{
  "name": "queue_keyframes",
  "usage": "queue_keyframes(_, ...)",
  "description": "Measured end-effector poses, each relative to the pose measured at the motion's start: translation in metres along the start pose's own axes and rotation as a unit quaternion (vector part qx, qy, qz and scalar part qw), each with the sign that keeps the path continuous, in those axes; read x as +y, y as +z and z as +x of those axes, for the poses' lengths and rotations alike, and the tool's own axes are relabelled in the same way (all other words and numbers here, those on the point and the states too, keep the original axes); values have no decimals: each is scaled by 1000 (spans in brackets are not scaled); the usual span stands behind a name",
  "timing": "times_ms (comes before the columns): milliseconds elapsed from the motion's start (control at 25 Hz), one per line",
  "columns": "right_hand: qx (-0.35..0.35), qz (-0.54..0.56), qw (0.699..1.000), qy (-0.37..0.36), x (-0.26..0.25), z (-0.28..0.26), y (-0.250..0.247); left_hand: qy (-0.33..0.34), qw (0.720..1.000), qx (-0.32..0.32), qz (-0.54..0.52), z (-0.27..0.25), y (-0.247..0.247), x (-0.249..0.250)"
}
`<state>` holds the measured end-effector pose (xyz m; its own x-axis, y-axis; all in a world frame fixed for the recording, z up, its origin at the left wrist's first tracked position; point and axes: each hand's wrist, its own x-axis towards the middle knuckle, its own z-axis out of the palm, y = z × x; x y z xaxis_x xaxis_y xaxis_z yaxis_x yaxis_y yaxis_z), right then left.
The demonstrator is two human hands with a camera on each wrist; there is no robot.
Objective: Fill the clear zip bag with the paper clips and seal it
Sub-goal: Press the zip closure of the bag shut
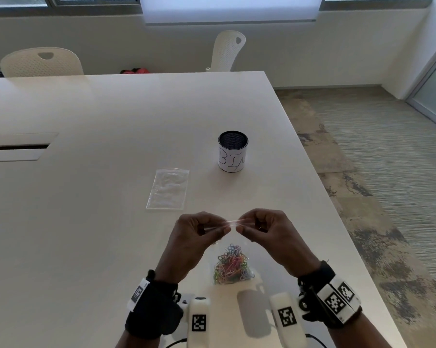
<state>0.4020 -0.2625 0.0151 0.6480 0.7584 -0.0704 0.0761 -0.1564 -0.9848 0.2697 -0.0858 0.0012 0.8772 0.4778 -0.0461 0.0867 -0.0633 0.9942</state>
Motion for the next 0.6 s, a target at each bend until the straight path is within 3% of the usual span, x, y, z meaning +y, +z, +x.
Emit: queue_keyframes(600, 20, 54, 998, -37, 18, 8, 8, 24, 1000, 3, 4, 8, -5, -14)
